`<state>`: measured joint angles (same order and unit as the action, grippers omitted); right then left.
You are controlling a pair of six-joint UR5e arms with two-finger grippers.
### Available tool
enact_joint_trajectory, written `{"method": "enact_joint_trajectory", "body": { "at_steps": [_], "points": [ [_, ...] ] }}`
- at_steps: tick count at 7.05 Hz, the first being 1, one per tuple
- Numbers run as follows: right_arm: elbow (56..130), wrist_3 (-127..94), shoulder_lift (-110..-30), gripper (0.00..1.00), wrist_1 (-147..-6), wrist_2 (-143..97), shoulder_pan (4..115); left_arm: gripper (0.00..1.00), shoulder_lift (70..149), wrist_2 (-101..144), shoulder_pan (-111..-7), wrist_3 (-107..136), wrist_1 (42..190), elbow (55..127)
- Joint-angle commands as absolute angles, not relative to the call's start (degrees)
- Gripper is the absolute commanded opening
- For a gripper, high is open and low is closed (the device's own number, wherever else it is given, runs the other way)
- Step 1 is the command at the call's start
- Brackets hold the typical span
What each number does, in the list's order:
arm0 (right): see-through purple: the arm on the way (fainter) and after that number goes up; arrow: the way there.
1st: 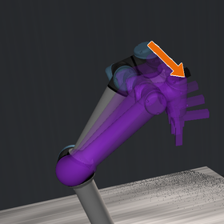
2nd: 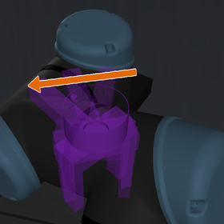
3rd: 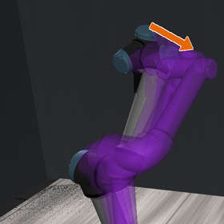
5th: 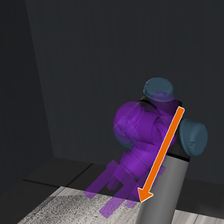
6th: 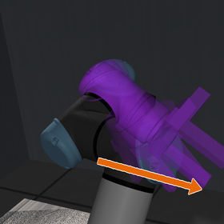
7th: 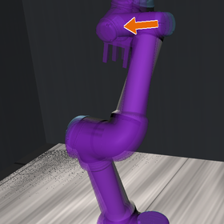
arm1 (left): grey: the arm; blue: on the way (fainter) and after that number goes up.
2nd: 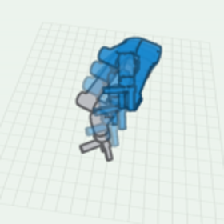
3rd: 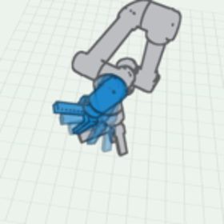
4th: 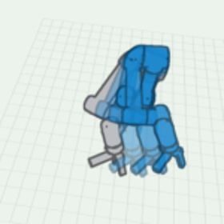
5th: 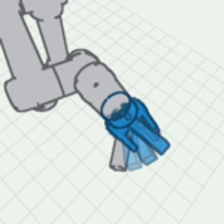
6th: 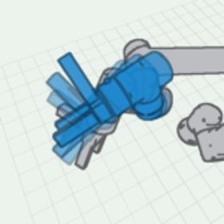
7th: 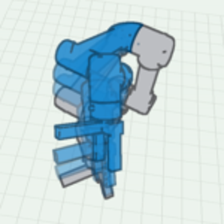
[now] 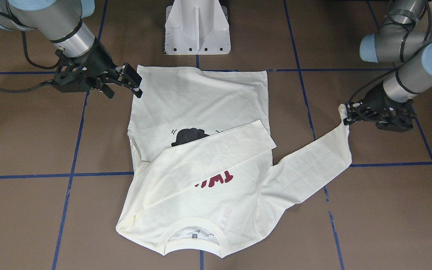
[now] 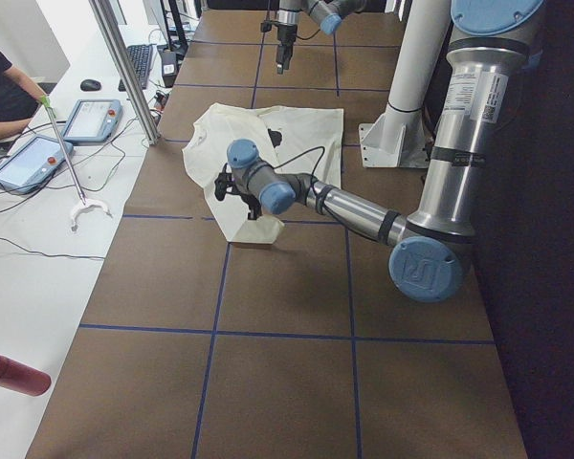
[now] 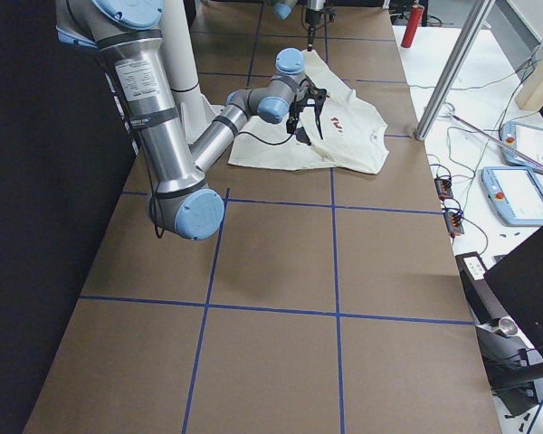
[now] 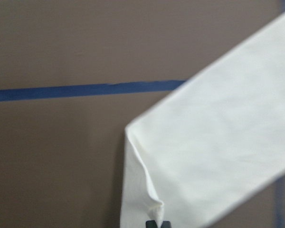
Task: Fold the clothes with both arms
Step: 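Grasp the other sleeve cuff with the left gripper while the right gripper withdraws, then fold the held sleeve with the left gripper across the shirt front and release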
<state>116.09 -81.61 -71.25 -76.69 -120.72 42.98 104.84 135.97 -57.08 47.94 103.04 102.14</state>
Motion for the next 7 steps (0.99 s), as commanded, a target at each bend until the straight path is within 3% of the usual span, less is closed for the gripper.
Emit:
{"method": "enact_joint_trajectory", "body": {
  "at_steps": [1,3,6,7],
  "points": [
    [118.73,-77.38,-76.00,1.00,-76.29,-121.02,43.94,0.00,121.99,136.06,-50.06,64.06,94.13,102.60],
    [119.53,-65.46,-83.72,1.00,-75.85,-124.95,51.20,0.00,140.46,129.67,-42.50,74.75,96.22,88.49],
    [120.15,-50.20,-93.42,1.00,-75.59,-129.99,60.55,0.00,154.47,115.79,-30.18,89.27,114.76,65.37],
    [120.23,-50.19,-94.12,1.00,-75.59,-129.99,60.56,0.00,155.73,113.23,-28.23,89.82,116.35,62.95]
  ]
}}
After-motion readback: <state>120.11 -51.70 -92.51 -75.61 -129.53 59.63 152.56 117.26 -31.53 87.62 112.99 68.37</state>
